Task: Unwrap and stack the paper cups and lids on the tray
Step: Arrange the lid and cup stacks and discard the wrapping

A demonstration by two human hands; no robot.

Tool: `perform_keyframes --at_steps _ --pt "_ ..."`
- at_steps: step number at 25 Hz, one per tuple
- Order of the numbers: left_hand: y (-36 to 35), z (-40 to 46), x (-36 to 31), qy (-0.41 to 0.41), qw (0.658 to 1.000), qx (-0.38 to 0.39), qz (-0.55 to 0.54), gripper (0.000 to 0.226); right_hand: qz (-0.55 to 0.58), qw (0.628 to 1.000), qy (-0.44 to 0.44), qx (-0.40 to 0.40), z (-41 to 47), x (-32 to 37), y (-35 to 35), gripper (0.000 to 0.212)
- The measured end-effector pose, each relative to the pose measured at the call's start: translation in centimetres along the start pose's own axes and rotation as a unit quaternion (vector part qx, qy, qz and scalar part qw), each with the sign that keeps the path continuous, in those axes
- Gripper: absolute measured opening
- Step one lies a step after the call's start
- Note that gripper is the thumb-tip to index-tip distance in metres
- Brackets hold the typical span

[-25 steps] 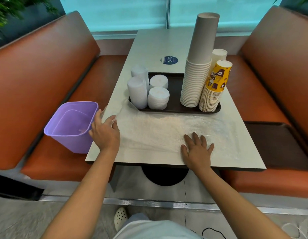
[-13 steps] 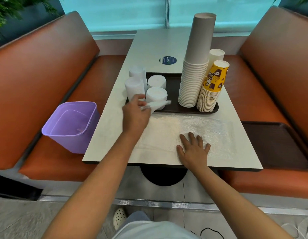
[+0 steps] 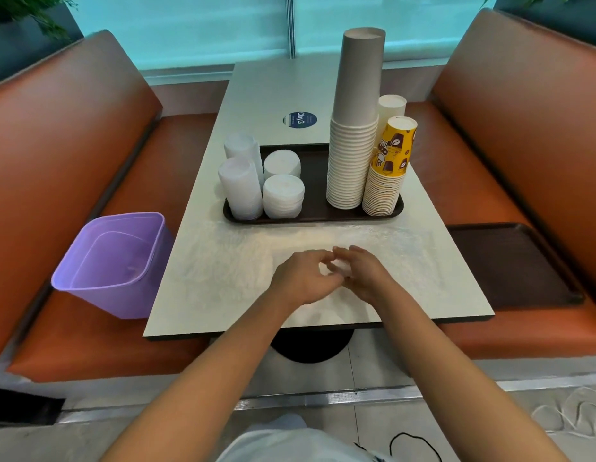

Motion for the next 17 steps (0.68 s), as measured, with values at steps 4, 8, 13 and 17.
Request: perform_keyframes --at_steps 4,8,13,17 --pt "1.3 2.1 7.5 0.203 0.959 -0.071 -0.182 0.048 -0.102 0.991 0.082 -0.033 0.6 0.8 0.1 0.064" --pt "-0.5 4.0 9.8 0.275 0.91 0.032 -0.31 0.047 -0.146 0.983 0.107 0.014 1.1 -0.1 -0.2 0.053" --pt "-0.6 4.8 10.0 0.232 0.909 0.0 -0.347 0.049 -0.256 0.944 0.194 -0.072 1.7 -0.7 0.5 0.019" --pt "-0.3 4.4 10.1 0.169 0.936 -0.017 -0.309 0.06 -0.57 0.779 0.232 -0.119 2.3 -2.2 0.7 0.031"
Point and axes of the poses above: each hand's wrist, its own z-axis towards the middle knuckle, its own y-axis out of the back of the hand, x = y × z, the point moved 4 cm from there along z, towards the middle knuckle, and after that the axes turned 10 degrees about z, right-handed, at the moved point
